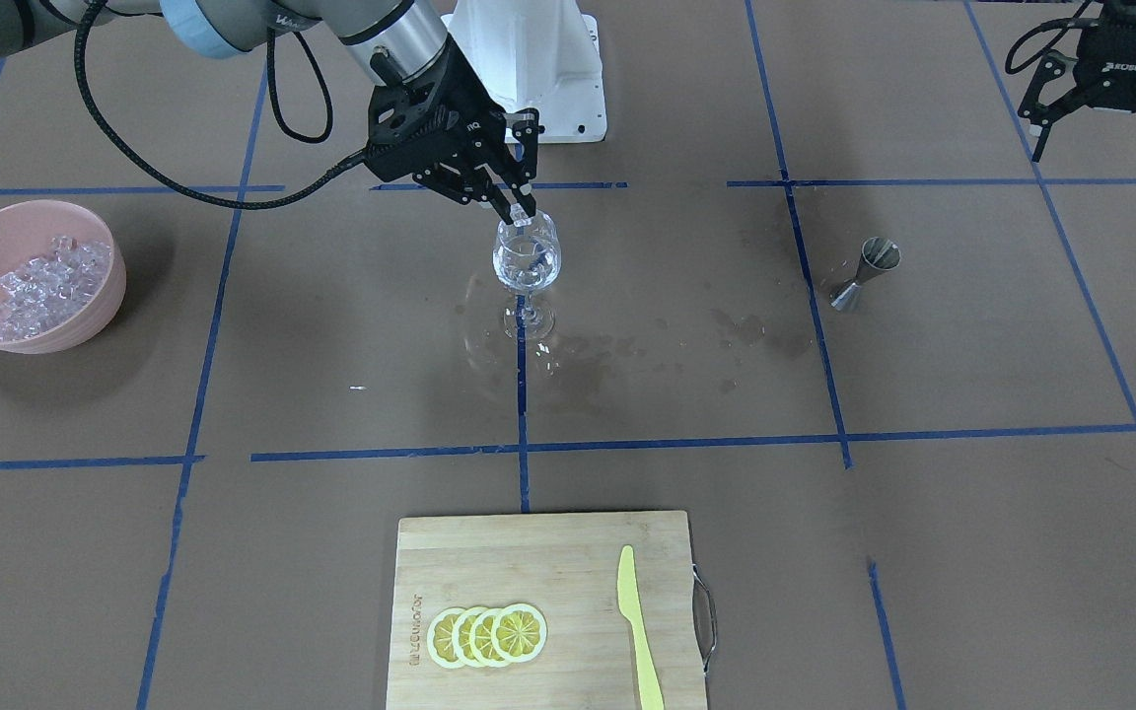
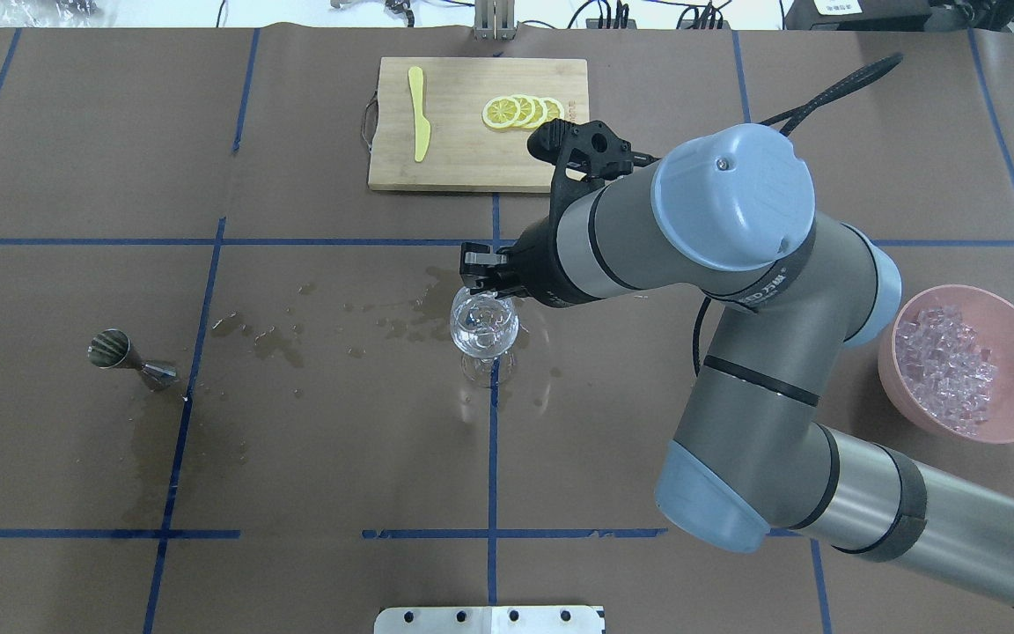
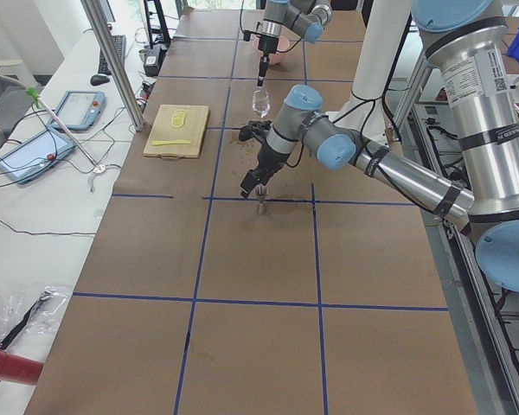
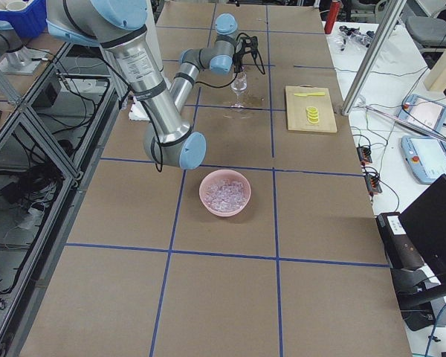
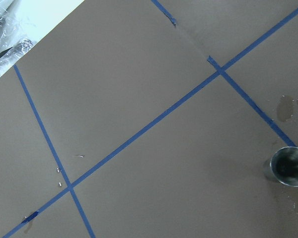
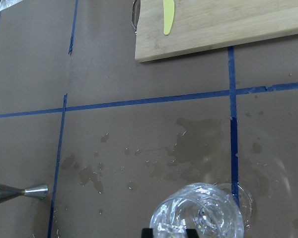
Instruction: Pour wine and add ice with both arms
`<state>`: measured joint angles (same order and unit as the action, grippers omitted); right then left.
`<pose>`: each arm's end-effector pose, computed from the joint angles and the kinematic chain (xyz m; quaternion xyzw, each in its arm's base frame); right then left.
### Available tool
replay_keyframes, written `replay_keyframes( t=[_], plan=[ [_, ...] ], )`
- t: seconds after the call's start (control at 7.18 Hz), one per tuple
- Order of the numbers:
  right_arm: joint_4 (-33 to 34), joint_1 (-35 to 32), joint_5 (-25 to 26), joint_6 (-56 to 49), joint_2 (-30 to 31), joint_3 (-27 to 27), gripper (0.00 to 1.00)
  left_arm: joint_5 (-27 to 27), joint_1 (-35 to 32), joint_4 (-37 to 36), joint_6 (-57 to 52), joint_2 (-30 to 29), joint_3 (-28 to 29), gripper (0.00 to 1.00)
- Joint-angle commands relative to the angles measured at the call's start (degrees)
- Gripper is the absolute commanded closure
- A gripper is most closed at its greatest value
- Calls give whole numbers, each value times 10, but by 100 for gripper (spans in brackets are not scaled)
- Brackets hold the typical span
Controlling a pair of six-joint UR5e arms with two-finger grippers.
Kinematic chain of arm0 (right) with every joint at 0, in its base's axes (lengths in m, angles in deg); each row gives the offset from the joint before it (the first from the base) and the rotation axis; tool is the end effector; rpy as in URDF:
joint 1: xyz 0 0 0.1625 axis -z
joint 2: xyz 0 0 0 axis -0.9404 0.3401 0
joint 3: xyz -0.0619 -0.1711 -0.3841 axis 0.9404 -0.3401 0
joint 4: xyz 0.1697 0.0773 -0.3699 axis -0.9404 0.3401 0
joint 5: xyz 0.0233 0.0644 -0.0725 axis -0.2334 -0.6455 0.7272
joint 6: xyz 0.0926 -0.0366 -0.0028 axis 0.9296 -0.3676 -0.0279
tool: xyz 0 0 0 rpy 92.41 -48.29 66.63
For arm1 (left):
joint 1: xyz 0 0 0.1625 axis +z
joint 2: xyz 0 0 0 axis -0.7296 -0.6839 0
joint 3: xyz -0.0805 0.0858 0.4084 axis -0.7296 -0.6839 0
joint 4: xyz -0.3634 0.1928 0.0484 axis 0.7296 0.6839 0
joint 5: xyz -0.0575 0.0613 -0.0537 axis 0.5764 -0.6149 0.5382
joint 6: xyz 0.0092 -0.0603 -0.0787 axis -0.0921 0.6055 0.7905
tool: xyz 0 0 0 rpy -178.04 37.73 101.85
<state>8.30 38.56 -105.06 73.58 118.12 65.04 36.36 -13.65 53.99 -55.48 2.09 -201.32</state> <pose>-0.4500 -0.3978 0.1121 0.0990 -0.5852 0.0524 0.8031 0.0837 -0.3629 0.4001 0.2826 0.2359 0.2166 0.9042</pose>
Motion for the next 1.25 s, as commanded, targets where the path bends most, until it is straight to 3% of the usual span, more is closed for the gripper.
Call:
replay_keyframes(
  t=[0.0,0.28,0.42,0.56,0.84,1.11],
  plan=[
    [1,0,2,0,0,0,3,7,-22,0,-18,-1,5,0],
    [9,0,0,1,0,7,1,12,-26,-1,-18,-2,7,0],
    [44,-3,-3,1,0,31,1,37,-49,-1,-27,-11,25,0],
    [106,-17,-12,-1,1,67,0,71,-92,-11,-86,-47,67,0],
    [210,-44,-18,-19,1,100,0,81,-125,-149,-159,-149,97,0],
    [321,-96,-33,-112,5,120,0,96,-153,-165,-178,-161,120,0]
  ],
)
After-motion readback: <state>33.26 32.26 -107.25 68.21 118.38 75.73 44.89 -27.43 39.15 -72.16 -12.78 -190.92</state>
